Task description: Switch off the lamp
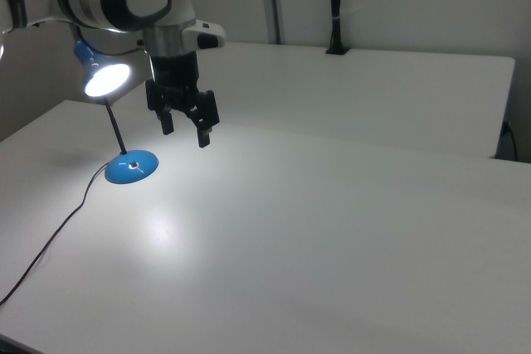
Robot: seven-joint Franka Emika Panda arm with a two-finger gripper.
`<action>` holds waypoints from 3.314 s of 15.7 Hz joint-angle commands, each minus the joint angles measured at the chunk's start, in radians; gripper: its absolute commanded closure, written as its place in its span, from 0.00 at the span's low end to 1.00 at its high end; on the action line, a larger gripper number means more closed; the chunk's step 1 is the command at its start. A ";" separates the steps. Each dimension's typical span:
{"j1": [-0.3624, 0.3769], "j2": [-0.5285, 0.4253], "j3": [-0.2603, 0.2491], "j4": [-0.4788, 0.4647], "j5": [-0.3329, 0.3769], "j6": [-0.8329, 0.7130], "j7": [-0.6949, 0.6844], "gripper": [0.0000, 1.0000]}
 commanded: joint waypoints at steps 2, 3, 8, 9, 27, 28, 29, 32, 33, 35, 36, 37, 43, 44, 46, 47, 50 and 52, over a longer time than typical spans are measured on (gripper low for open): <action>0.009 -0.019 -0.029 0.008 -0.001 -0.067 -0.014 0.00; 0.009 -0.019 -0.027 0.008 -0.001 -0.069 -0.020 0.00; 0.010 -0.017 -0.027 0.008 0.009 -0.066 -0.031 0.00; 0.016 -0.016 -0.027 0.008 -0.006 -0.052 -0.095 0.00; 0.225 0.176 -0.012 -0.023 0.120 0.287 -0.609 1.00; 0.243 0.200 -0.010 -0.023 0.121 0.346 -0.615 1.00; 0.263 0.229 -0.010 -0.021 0.132 0.399 -0.634 1.00; 0.301 0.285 -0.010 -0.019 0.222 0.505 -0.790 1.00; 0.312 0.296 -0.012 -0.016 0.258 0.513 -0.833 1.00; 0.340 0.331 -0.012 -0.009 0.273 0.531 -0.852 1.00; 0.354 0.348 -0.012 0.002 0.270 0.554 -0.853 1.00; 0.372 0.366 -0.012 0.005 0.267 0.580 -0.855 1.00; 0.430 0.457 -0.012 0.031 0.246 0.726 -0.868 1.00; 0.444 0.464 -0.012 0.046 0.244 0.726 -0.868 1.00; 0.453 0.481 -0.012 0.069 0.243 0.730 -0.865 1.00; 0.453 0.490 -0.012 0.079 0.243 0.740 -0.864 1.00; 0.458 0.521 -0.012 0.091 0.241 0.761 -0.867 1.00; 0.479 0.535 -0.012 0.091 0.239 0.761 -0.867 1.00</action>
